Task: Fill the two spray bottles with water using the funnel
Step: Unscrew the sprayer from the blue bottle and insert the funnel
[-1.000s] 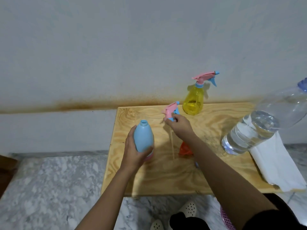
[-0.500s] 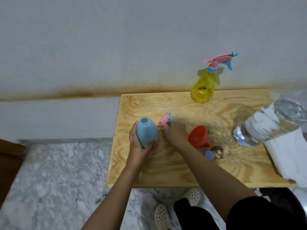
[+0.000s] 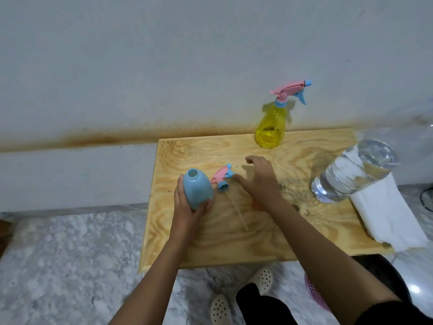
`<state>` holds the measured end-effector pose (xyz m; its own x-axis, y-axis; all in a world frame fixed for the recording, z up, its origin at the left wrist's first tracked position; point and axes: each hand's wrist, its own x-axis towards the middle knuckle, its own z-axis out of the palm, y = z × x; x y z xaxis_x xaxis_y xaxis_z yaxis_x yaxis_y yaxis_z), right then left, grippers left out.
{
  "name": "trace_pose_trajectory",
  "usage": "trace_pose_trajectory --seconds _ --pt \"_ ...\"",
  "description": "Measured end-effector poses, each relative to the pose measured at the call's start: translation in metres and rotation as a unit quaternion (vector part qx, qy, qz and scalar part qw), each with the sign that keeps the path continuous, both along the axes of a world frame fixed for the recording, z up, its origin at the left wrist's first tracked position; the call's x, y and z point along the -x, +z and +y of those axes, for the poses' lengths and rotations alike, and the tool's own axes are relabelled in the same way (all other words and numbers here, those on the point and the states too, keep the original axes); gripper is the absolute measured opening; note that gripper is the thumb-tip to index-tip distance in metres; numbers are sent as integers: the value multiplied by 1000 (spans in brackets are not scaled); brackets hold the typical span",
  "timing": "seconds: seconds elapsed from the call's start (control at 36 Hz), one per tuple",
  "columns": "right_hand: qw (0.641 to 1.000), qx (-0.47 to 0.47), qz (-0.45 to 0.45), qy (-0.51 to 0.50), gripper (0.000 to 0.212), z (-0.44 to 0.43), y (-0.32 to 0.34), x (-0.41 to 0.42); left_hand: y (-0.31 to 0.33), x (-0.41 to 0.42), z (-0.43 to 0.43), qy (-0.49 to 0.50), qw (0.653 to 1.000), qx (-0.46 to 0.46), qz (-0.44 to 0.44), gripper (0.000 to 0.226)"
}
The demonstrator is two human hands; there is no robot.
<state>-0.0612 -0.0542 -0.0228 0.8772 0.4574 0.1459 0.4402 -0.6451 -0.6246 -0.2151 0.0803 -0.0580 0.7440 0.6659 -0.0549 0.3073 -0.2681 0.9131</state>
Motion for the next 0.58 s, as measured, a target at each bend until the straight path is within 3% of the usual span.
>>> trace_pose_trajectory --seconds 0.08,0.22,0.39,0.58 --pt "999 38 -17 10 86 -25 6 -7 0 -1 0 -2 1000 -8 -6 100" --pt "984 142 107 30 117 -52 4 -8 -2 -2 -4 4 1000 -1 -14 99" --pt "974 139 179 17 119 -58 -10 -6 -2 -2 -8 5 1000 4 -18 99" --pt "974 100 201 5 108 -59 -15 -7 0 -2 -11 9 1000 8 -24 98"
